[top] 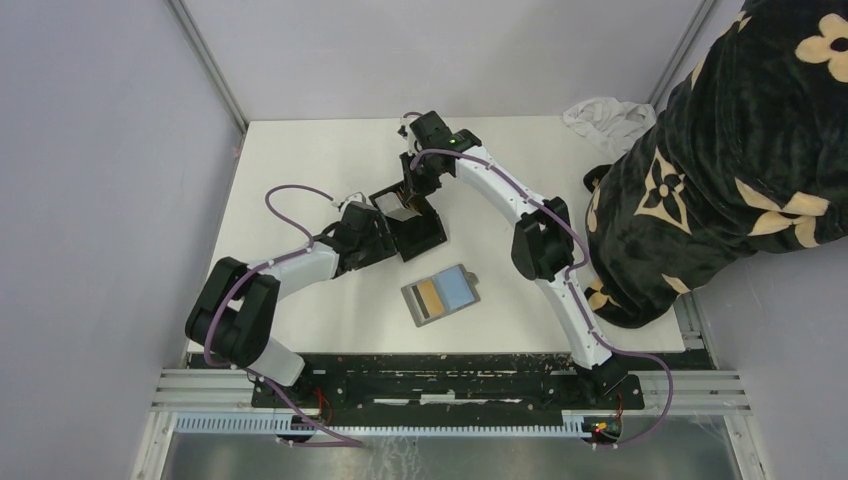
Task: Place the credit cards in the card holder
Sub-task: Pick up the credit card from the storage box.
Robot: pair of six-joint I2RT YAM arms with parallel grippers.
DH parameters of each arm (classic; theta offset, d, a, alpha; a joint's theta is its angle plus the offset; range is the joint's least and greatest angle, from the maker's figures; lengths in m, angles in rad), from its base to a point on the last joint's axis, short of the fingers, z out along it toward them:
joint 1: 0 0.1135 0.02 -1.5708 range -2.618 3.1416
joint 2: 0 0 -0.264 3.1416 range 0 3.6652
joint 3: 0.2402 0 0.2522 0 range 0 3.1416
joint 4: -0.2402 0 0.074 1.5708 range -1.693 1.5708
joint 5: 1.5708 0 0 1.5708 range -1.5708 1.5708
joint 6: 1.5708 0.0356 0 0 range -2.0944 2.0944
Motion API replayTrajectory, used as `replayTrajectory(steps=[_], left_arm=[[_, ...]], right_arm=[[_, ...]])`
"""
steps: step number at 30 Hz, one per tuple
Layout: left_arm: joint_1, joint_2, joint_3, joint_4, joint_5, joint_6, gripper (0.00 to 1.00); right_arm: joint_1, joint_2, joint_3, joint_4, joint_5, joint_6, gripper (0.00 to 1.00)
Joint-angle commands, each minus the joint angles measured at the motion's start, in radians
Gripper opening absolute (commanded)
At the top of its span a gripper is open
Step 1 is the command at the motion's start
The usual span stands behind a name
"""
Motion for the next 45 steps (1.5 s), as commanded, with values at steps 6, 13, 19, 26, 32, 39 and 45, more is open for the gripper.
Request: replayTrajectory(steps=[6, 13, 19, 26, 32, 39, 45], left_arm=[[0.011, -0.025, 0.024, 0.052, 0.005, 0.057, 0.72], [0.011, -0.038, 0.019, 0.052, 0.004, 0.053, 0.72], [0.012, -0.067, 0.023, 0.043, -0.011, 0.063, 0.72], [0.012, -0.118, 0.056, 0.015, -0.025, 0.102, 0.73], [0.012, -0.224, 0.059, 0.017, 0.020, 0.161, 0.75], [0.013, -0.353, 0.032, 0.064, 0.265, 0.241, 0.77], [0.012, -0.437, 0.023, 0.090, 0.540, 0.268, 0.80]], right_arm=[[0.006, -0.120, 0.017, 0.004, 0.102, -0.053, 0.12], [0.006, -0.134, 0.001, -0.004, 0.115, -0.064, 0.05], [0.006, -0.199, -0.041, -0.005, 0.141, -0.086, 0.01], [0.006, -0.350, -0.161, 0.010, 0.138, -0.104, 0.01], [0.006, -0.520, -0.344, 0.028, 0.098, -0.112, 0.01], [0.006, -0.761, -0.651, 0.083, -0.026, -0.103, 0.01], [0.006, -0.924, -0.851, 0.133, -0.177, -0.049, 0.01]])
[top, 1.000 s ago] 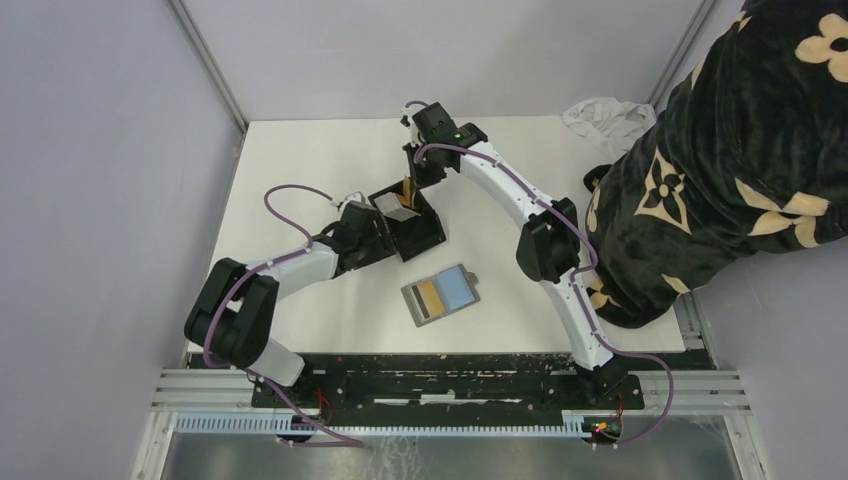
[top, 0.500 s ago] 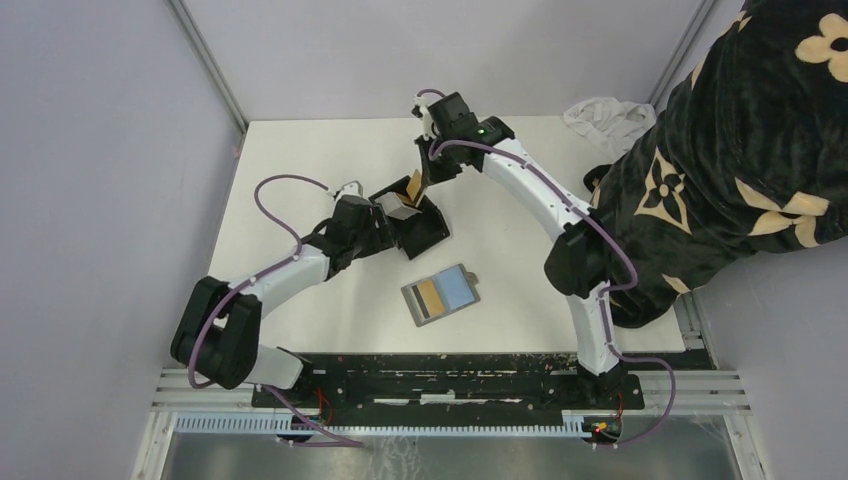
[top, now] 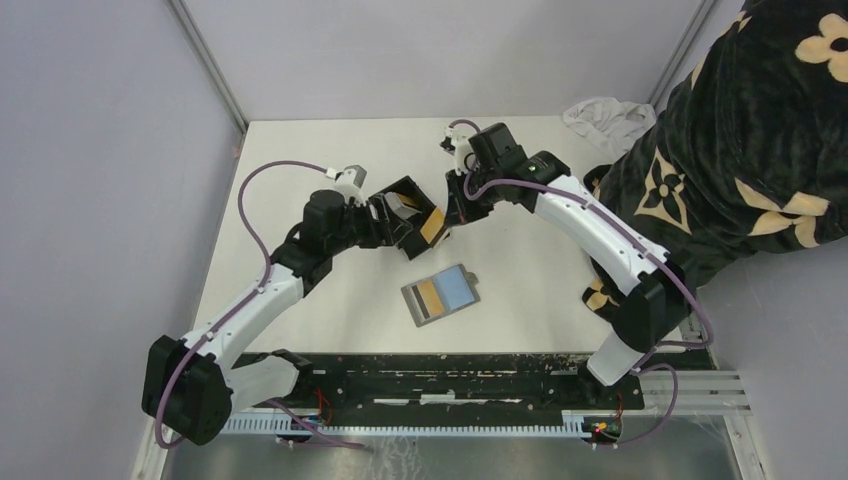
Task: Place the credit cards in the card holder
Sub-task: Pick up the credit card from the storage box.
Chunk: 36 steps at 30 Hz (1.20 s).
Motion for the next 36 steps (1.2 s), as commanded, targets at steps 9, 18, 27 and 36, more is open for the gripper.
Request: replayTrajectory(steps=[9, 18, 27, 36], left_arm=[[0.003, -0.098, -0.001, 0.082, 0.560, 0.051, 0.81], [0.002, -0.141, -0.029, 0.057, 0.635, 0.049, 0.80], [0.002, -0.141, -0.057, 0.060, 0.687, 0.039, 0.77], [0.002, -0.137, -0.081, 0.096, 0.739, 0.002, 0.54]], right_arm=[[0.005, -0.264, -0.276, 0.148, -0.312, 0.101, 0.01], [0.005, -0.300, -0.355, 0.225, -0.450, 0.176, 0.01], [0.004, -0.286, -0.380, 0.295, -0.558, 0.227, 0.01], [0.004, -0.248, -0.374, 0.303, -0.595, 0.220, 0.01]])
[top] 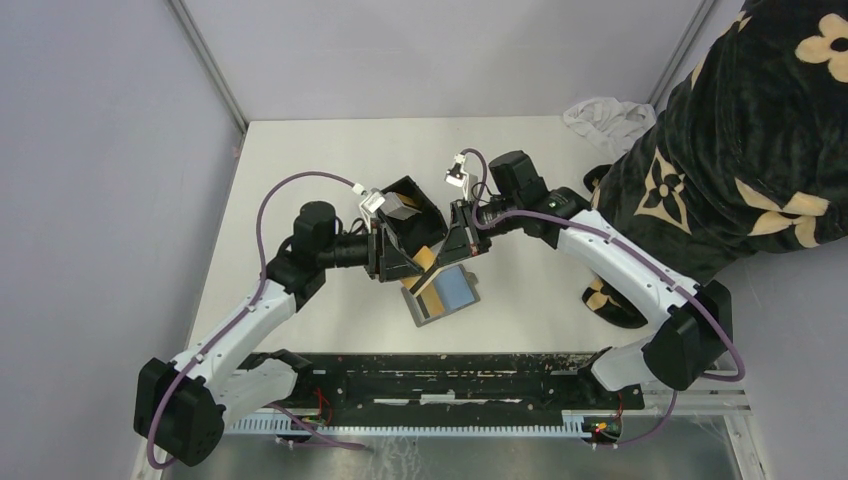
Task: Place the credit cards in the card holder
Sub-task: Pick up the credit card from the storage box.
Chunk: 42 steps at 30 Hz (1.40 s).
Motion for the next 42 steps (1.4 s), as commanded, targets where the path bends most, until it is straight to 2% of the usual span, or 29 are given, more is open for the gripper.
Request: replayTrajectory(steps=[1, 8, 13, 16, 20, 22, 26, 30, 35, 42], left_arm=[[0.003, -0.014, -0.008, 0.055, 0.058, -0.030, 0.50], [0.003, -0.035, -0.018, 0.055, 0.049, -0.047, 0.28], [0.003, -0.022, -0.043, 0.072, 0.062, -0.059, 0.03], [0.003, -0.037, -0.066, 0.082, 0.039, -0.083, 0.03], [0.001, -0.069, -0.110, 0.113, -0.052, -0.144, 0.03], [-0.003, -0.094, -0.146, 0.153, -0.123, -0.200, 0.03], [-0.031, -0.154, -0.254, 0.276, -0.284, -0.325, 0.03], [-0.133, -0.192, -0.297, 0.272, -0.500, -0.385, 0.03], [-0.384, -0.178, -0.315, 0.252, -0.914, -0.494, 0.03], [-0.687, 0.010, -0.278, 0.264, -1.461, -0.679, 0.03]], right_arm=[[0.004, 0.021, 0.011, 0.049, -0.062, 0.000, 0.01], [-0.002, 0.056, 0.015, 0.060, -0.081, -0.002, 0.01], [-0.007, 0.071, 0.001, 0.090, -0.086, 0.007, 0.01], [-0.013, 0.080, 0.004, 0.111, -0.075, 0.027, 0.03], [-0.017, 0.095, 0.035, 0.082, -0.007, 0.016, 0.33], [-0.020, 0.094, 0.053, 0.050, 0.045, -0.007, 0.42], [-0.021, 0.069, 0.061, 0.008, 0.191, -0.050, 0.48], [-0.023, 0.034, 0.033, -0.020, 0.345, -0.080, 0.48], [-0.023, -0.017, -0.041, -0.014, 0.608, -0.061, 0.48], [-0.022, -0.031, -0.151, 0.005, 0.798, -0.008, 0.39]])
